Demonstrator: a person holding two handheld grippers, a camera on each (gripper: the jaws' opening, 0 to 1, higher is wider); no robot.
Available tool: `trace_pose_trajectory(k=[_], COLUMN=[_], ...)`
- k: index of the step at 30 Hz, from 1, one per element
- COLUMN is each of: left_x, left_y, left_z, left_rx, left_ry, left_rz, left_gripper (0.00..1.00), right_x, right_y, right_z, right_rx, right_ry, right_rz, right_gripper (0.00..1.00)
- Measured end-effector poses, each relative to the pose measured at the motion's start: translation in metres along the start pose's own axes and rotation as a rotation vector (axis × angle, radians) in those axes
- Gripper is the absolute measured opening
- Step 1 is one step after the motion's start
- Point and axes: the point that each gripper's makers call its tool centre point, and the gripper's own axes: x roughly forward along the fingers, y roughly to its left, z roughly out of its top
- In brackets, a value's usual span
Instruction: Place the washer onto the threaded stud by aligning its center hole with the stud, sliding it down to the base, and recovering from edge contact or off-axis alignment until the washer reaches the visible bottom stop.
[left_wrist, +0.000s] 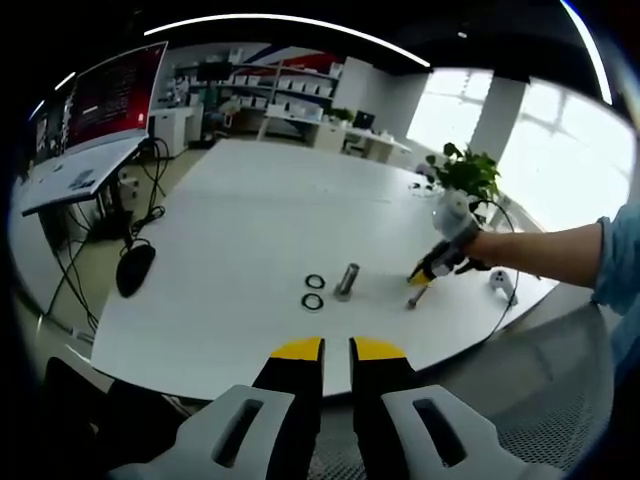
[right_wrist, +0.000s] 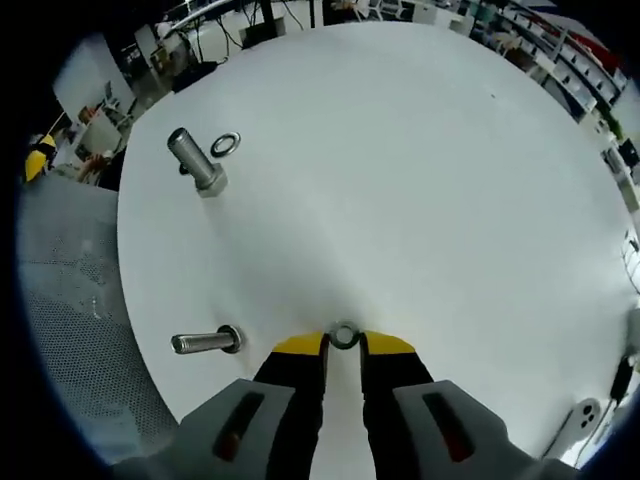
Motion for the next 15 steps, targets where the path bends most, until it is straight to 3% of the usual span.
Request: trace_pose_trajectory(k=[7, 15], left_x=[0.000, -0.001], left_y=[-0.001, -0.002], left_z=[0.002, 0.003], left_rx=[-0.002, 0.000], left_ry=[-0.010, -0.016], left_rz=[-0.004, -0.012], left_gripper=[0.07, 0.07], right_x=[-0.022, -0.045], right_y=[0.020, 0.034], right_z=[-0.003, -0.001], right_rx=[-0.024, -0.031], right_ry=[-0.027, -0.076], right_rz=[0.057, 0.071], right_gripper=[0.14, 0.14])
